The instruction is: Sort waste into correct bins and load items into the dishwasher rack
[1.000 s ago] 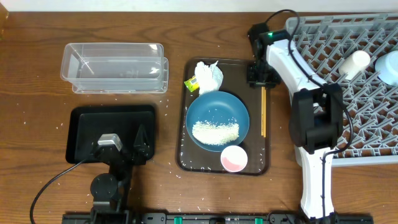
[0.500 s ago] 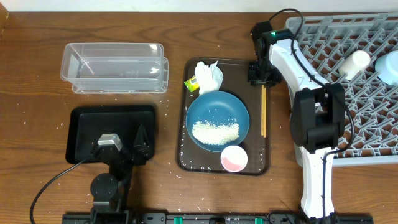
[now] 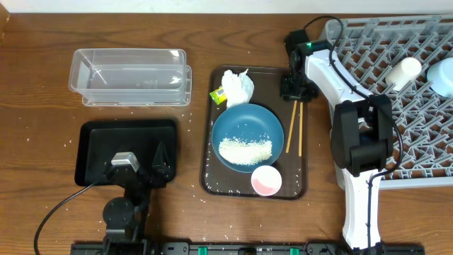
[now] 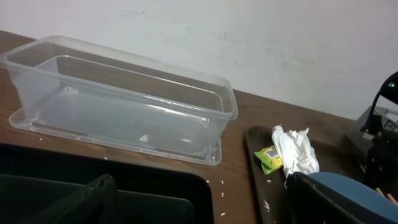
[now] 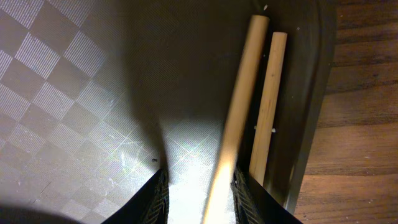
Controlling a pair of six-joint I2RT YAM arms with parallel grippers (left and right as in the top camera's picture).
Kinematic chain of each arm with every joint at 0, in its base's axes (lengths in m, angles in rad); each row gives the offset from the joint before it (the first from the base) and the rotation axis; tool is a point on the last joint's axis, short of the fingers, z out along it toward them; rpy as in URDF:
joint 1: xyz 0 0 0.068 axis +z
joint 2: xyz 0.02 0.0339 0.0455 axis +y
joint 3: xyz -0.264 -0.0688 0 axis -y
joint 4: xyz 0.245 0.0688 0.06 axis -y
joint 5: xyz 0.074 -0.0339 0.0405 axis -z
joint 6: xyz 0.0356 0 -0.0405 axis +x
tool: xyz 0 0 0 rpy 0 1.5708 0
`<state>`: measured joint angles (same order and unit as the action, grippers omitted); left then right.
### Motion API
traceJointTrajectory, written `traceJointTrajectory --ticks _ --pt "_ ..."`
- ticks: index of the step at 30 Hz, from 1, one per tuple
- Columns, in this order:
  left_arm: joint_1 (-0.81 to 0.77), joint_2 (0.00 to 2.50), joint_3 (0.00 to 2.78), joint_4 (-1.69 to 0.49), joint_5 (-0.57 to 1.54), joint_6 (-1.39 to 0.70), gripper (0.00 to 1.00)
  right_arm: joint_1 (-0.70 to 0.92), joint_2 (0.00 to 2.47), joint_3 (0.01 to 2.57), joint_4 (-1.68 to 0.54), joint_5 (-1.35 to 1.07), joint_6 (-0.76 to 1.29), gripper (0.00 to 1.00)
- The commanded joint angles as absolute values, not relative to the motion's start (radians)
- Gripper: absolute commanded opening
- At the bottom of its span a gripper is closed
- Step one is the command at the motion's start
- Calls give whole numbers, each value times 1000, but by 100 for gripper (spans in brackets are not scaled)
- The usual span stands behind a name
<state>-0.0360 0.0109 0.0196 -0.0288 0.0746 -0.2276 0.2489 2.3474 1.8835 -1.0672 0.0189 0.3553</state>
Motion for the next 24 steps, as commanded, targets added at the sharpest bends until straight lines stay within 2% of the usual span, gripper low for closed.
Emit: traceJointTrajectory --ticks 1,3,6,13,24 --pt "-41 4 4 -64 85 -210 89 249 2370 1848 -1069 25 351 31" --pt "-41 4 4 -64 85 -210 90 249 2370 1848 -1073 25 351 29" --pt "-41 4 4 -64 85 -210 89 250 2370 1850 -1076 9 351 1" --pt "-41 4 4 -64 85 -210 90 234 2367 1943 -1137 -35 351 1" --pt "-41 4 4 -64 85 -210 90 107 2367 2457 -1398 31 206 1"
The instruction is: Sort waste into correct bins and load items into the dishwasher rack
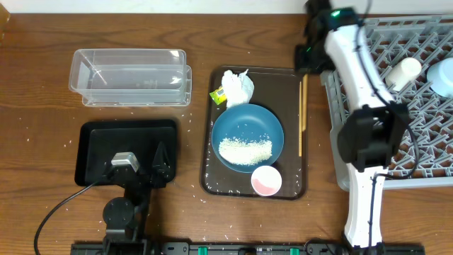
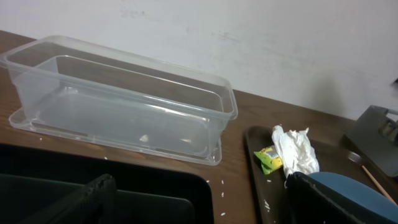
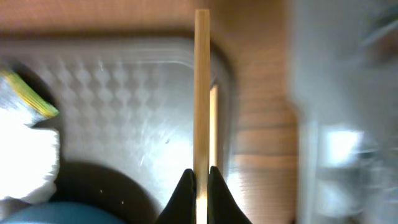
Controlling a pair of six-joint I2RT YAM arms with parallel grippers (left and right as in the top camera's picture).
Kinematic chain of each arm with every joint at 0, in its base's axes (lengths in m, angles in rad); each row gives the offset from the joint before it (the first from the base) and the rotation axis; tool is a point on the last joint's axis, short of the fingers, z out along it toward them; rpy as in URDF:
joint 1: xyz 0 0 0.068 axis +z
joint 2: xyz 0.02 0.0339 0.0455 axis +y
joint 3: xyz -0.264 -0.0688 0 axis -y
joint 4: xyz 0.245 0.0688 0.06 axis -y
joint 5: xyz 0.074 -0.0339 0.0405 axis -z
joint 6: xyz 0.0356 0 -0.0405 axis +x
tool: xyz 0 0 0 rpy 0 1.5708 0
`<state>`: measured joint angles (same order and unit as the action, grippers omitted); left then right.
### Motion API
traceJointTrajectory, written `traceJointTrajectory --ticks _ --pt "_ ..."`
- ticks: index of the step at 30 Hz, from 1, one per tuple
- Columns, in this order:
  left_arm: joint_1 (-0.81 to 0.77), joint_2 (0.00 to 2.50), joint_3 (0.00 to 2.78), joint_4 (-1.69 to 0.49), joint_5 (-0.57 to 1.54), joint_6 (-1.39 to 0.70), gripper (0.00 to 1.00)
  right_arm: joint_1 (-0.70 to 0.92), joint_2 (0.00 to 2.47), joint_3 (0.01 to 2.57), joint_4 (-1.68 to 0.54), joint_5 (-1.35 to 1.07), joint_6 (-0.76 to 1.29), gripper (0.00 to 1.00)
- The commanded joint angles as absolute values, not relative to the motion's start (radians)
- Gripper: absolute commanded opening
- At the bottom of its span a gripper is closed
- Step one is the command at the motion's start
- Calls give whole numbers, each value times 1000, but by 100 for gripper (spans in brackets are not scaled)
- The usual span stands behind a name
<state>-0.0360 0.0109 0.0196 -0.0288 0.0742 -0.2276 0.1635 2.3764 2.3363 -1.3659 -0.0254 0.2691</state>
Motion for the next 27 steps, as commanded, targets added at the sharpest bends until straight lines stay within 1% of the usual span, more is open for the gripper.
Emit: traceJointTrajectory --ticks 1,6,13,22,27 --pt "-41 4 4 -64 85 -210 89 89 2367 2498 -1410 51 188 1" --pt "-41 4 4 -64 85 -210 89 -1 2367 2608 -1412 51 23 1" --pt "-41 4 4 -64 85 -210 90 -88 2368 2597 -1395 -43 -124 1" --pt "-41 4 4 -64 85 -210 90 -101 2372 2583 -1385 -210 -131 1" --pt "-41 4 4 -64 85 -210 90 -93 2374 2563 -1378 -218 -128 3"
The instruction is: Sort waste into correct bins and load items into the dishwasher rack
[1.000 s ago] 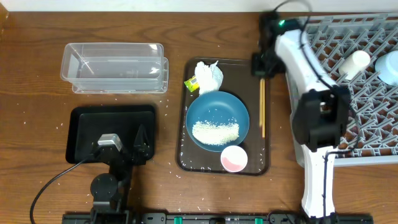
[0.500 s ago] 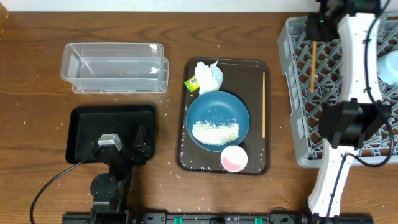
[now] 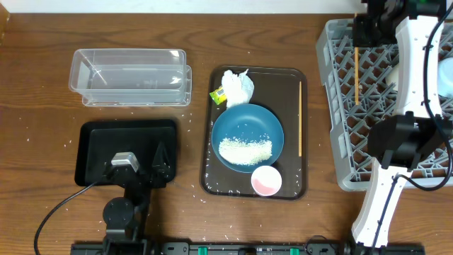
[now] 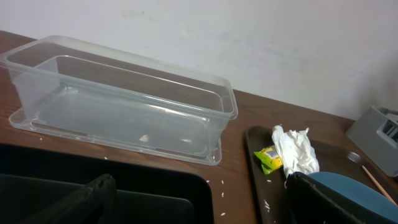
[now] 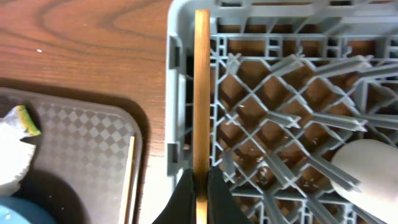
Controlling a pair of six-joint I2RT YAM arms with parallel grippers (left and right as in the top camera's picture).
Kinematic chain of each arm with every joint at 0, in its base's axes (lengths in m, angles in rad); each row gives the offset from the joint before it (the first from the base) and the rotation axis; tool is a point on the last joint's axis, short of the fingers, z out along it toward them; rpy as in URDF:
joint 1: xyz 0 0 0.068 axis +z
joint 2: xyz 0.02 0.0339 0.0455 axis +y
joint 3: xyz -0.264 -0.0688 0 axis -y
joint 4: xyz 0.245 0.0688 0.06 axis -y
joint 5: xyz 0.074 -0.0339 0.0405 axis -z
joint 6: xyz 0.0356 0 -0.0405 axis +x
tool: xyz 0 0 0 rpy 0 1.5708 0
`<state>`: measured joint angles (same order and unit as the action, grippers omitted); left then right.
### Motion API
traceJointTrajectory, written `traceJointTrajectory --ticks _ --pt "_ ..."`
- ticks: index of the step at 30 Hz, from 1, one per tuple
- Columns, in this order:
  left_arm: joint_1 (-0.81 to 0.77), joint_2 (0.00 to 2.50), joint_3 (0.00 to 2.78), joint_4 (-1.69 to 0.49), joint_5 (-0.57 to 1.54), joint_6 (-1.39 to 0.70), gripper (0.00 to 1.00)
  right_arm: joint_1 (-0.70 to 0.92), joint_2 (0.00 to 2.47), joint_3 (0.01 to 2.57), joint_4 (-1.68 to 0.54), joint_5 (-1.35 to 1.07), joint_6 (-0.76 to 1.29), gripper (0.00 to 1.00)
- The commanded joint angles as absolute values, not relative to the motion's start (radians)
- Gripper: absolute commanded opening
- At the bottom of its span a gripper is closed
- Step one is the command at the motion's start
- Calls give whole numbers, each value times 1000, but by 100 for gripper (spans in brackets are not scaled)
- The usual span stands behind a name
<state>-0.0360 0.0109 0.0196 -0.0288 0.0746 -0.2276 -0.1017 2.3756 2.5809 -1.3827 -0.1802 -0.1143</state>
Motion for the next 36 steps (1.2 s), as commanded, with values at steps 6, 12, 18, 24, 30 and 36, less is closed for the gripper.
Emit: traceJointTrajectory --ticks 6,12,18,24,30,36 --pt "-41 4 4 -64 85 -210 89 -91 2374 2508 -1377 -218 -128 20" --pt "-41 4 4 -64 85 -210 89 -84 2374 2491 -1406 -219 -123 69" --pt "-41 4 4 -64 85 -210 89 -51 2373 2491 -1475 -290 -105 72" --pt "-41 4 4 -64 85 -210 90 27 2373 2491 -1563 -352 -105 69" --pt "-41 4 4 -64 85 -210 90 140 2373 2490 -1613 -179 10 65" --pt "-41 4 4 -64 85 -210 89 222 2374 2439 -1572 -102 133 57"
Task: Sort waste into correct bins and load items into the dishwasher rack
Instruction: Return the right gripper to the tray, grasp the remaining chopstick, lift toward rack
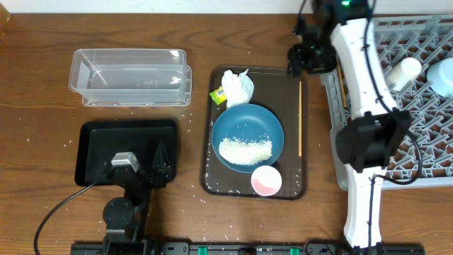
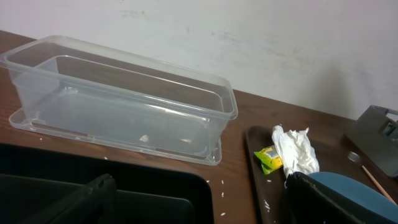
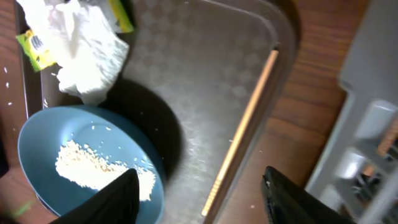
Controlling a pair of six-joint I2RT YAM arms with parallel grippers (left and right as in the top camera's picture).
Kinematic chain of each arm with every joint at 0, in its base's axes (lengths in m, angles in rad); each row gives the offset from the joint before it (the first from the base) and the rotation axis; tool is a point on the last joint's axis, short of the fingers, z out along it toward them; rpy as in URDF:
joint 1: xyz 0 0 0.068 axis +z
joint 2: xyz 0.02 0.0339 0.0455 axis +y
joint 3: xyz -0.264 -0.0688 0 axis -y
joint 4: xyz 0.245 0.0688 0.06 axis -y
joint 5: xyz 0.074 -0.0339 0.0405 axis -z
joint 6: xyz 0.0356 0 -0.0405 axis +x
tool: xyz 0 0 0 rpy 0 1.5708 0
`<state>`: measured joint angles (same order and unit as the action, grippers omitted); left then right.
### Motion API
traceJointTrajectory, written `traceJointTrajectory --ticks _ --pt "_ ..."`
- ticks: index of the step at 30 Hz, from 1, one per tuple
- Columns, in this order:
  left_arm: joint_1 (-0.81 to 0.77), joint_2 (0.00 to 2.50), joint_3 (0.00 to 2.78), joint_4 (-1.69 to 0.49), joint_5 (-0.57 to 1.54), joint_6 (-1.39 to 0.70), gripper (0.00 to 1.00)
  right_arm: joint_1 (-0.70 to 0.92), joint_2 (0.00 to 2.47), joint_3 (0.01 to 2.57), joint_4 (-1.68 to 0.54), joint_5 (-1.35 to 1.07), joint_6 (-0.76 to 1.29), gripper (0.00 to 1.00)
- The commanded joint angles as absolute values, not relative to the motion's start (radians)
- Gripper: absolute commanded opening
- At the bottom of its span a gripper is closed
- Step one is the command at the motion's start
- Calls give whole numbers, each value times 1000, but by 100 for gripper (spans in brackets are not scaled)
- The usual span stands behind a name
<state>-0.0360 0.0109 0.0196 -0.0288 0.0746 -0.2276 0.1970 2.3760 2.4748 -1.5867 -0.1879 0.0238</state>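
A brown tray (image 1: pixel 291 185) holds a blue plate of rice (image 1: pixel 247 136), a white tissue (image 1: pixel 238 85), a yellow wrapper (image 1: pixel 218 95), a pink cup (image 1: pixel 266 180) and one wooden chopstick (image 1: pixel 300 119). A second chopstick (image 1: pixel 342 86) lies in the grey dishwasher rack (image 1: pixel 396 120) near its left edge. My right gripper (image 1: pixel 309 57) hangs open and empty over the tray's far right corner; in its wrist view the tray chopstick (image 3: pixel 244 132) lies below the gripper (image 3: pixel 199 205). My left gripper (image 1: pixel 134 168) rests open over the black bin (image 1: pixel 95 138).
A clear plastic bin (image 1: pixel 131 76) stands at the far left, behind the black bin. A white cup (image 1: pixel 405 71) and a blue dish (image 1: pixel 442 74) sit in the rack. Rice grains are scattered on the wooden table (image 1: pixel 42 120).
My right gripper was shut on a chopstick over the rack's left part. Now it is open and empty over the tray's far right corner, and that chopstick lies in the rack. The left arm is unmoved.
Two chopsticks lay on the tray, my right gripper's fingers either side of one. Then it was shut on that chopstick at the tray's far corner, then over the rack. Now the chopstick rests in the rack and the gripper is open above the tray.
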Motion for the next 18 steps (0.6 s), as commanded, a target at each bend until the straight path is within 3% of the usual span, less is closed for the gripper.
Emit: traceJointTrajectory --ticks 1,4,18 --pt "-41 4 4 -64 85 -210 89 231 2374 2420 -1560 -64 166 54" --pt "-41 4 4 -64 85 -210 90 250 2374 2339 -1511 32 242 52" --pt "-41 4 4 -64 85 -210 89 252 2374 2048 -1352 -57 216 48"
